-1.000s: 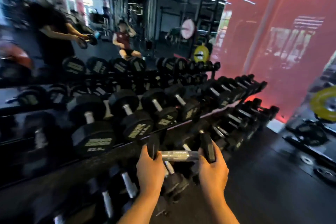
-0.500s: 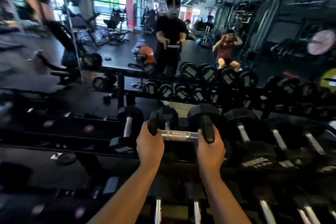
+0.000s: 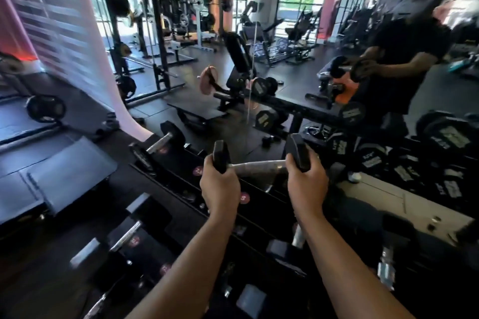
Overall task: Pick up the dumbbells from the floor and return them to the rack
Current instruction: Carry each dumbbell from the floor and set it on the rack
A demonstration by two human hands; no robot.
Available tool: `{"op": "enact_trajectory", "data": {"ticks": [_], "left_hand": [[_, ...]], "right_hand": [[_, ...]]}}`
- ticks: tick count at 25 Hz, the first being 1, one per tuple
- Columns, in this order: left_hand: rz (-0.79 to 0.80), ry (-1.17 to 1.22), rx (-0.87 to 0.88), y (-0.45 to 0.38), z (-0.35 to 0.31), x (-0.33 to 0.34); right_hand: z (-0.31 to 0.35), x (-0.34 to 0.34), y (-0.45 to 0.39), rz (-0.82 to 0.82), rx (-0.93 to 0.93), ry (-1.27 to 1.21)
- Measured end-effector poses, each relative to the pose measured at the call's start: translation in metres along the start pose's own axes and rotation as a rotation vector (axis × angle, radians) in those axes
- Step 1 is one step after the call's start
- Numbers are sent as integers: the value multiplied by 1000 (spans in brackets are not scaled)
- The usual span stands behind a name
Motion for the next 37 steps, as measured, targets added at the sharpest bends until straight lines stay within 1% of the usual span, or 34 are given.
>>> {"op": "enact_trajectory", "data": {"ticks": [5,8,10,15,18,24,29,33,37], "left_hand": [[-159,48,-77,-102,21,-21],[-259,78,-66,-154,33,-27],[-291,85,-82,-185,44,-27],[-303,72,-210,-241,93,-12],[-330,63,-274,-255,119,-1],[-358,55,-375,-279,159,21],[-381,85,-434,-281,182,40],[-393,101,-470,-263,196,53],[-382,120,-466,-253,203,60]], "right_hand": [[10,131,-40,212,-78,-2],[10,199,-62,325,-101,-4],[2,241,-76,387,-124,-1],[-33,325,-108,550,-149,42],[-55,353,-119,635,-185,72],[-116,396,-132,730,-127,120],[-156,411,-140,779,-29,62],[-168,409,-146,869,-62,64],[-177,399,-145,897,-54,51]]}}
Point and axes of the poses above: each hand's wrist, its own y-axis away from the middle knuckle, its own x-axis out of the palm, z = x × y, the point moved 3 cm from there along -y, towards the middle knuckle, and after that the axes turned 1 degree about z, right-handed, at the moved point
